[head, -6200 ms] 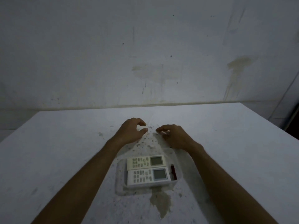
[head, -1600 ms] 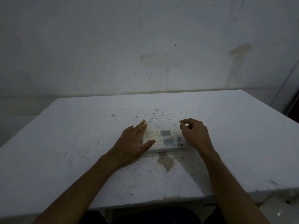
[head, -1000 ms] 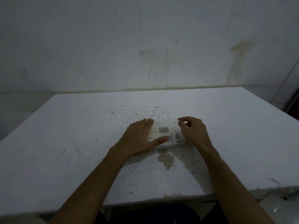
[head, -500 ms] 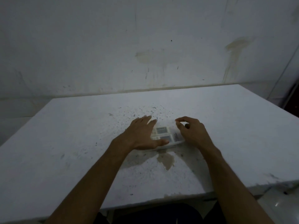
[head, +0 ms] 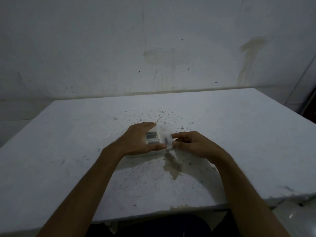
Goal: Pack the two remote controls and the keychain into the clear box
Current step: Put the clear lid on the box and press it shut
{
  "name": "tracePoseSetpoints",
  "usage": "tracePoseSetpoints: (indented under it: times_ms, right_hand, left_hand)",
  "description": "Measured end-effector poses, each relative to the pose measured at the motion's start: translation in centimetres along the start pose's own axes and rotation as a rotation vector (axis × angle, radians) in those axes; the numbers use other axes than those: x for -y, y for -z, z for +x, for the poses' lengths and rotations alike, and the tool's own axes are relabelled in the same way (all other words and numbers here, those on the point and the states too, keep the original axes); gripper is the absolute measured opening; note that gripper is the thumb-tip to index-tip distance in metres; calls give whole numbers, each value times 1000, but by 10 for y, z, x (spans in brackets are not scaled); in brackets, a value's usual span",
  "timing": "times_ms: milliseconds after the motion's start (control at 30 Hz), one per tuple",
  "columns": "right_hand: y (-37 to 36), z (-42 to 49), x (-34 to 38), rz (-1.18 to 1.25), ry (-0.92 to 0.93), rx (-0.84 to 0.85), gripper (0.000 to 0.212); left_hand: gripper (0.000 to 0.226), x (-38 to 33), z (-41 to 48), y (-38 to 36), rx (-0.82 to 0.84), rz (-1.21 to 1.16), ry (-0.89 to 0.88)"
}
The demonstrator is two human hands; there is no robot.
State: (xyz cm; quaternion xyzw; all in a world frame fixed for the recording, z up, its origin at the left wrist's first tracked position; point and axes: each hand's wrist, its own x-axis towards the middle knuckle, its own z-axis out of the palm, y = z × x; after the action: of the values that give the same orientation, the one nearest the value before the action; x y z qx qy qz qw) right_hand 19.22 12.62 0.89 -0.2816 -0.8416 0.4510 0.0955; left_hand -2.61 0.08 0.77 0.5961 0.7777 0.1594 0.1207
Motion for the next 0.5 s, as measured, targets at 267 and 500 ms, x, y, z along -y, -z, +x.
tracePoseSetpoints:
  times_ms: [267, 500]
  right_hand:
    - [1, 5, 8, 32, -70, -11, 34]
    - [-6, 3, 21, 114, -208, -22, 24]
  left_hand:
    - [111, 1, 0, -5, -48, 47, -39]
    - [121, 3, -1, -5, -49, 60, -35]
